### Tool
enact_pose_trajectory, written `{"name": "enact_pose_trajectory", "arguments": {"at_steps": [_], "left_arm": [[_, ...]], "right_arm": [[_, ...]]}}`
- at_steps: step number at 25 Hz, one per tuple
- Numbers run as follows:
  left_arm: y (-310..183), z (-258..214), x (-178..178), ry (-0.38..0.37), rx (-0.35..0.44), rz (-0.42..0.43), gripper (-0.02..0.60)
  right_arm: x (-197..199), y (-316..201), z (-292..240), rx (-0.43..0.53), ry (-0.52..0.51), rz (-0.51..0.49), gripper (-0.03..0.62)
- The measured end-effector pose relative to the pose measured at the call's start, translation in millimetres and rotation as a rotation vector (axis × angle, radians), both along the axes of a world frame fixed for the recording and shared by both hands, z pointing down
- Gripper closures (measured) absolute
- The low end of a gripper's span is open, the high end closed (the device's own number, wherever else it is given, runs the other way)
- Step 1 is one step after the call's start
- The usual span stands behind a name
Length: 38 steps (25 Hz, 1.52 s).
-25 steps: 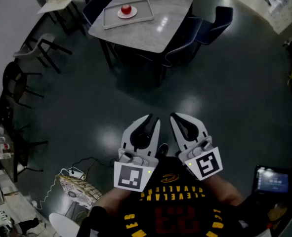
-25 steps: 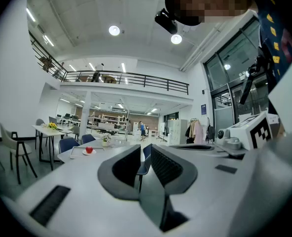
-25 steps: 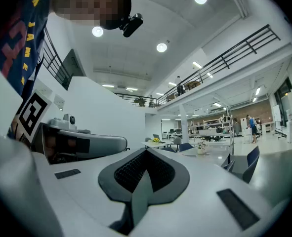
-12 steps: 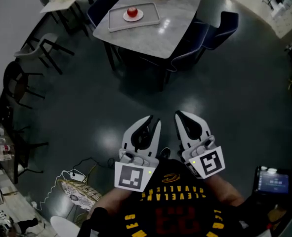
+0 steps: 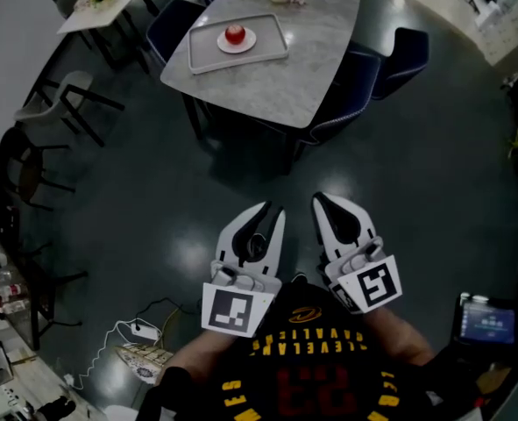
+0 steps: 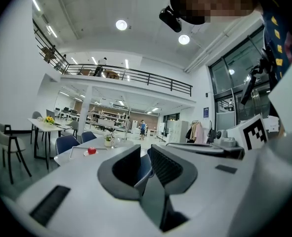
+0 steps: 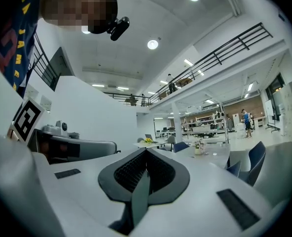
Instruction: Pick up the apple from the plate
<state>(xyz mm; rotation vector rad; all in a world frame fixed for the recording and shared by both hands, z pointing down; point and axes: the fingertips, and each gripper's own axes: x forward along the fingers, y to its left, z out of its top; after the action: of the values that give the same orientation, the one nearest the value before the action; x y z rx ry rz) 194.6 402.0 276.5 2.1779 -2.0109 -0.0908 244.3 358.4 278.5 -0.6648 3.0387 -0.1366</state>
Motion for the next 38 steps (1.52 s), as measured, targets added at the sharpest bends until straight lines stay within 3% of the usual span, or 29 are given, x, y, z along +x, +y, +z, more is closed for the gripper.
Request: {"name": "enact_pose_trajectory", "arguments": {"at_steps": [9,17,29,38], "left_arm": [[-26,-17,-69,0.027,0.055,-0.006,0.515],[-42,-5,-103,0.05,0.036,-0.031,0.515],[-57,-4,-138,0.015,0.011,-0.151,0.515],[-133,0,-164,0.021,0.006,-0.252,0.515]], "right_arm": [[-53,-36,-8,0.011,0.034,0.063,0.589],[-88,-55,3,-0.008,0.048,0.049,0.588],[-132,-77,4,-0.035,0.012,-0.066,0.588],[-164,-160,12,-0.053,0.023,-0.159,0.588]]}}
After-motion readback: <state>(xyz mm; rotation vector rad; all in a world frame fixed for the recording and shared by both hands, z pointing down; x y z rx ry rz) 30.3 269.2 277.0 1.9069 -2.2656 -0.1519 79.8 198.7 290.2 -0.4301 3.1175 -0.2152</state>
